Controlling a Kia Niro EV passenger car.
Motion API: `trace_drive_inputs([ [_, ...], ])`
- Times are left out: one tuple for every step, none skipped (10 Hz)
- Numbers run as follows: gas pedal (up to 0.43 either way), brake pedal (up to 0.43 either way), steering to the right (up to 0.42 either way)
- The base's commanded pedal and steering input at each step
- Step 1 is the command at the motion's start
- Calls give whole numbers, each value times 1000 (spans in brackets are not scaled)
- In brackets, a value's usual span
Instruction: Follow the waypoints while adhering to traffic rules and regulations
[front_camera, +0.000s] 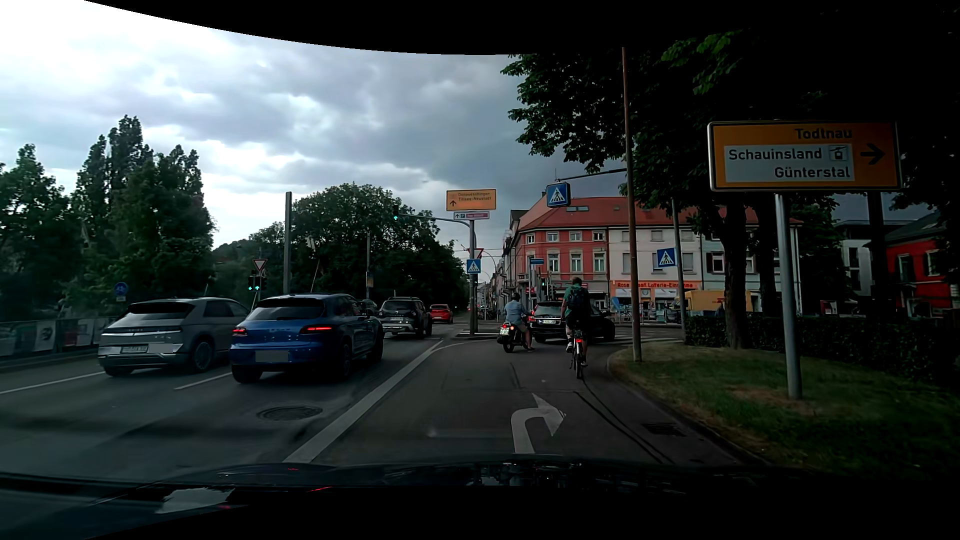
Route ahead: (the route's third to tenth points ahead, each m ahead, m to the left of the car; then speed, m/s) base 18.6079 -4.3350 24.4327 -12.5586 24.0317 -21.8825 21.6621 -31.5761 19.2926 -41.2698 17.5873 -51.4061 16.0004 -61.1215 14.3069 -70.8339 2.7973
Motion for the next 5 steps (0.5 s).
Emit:
trace_drive_inputs([
  [0,0,-5],
  [0,0,-5],
  [0,0,-5],
  [0,0,-5],
  [0,0,-5],
])
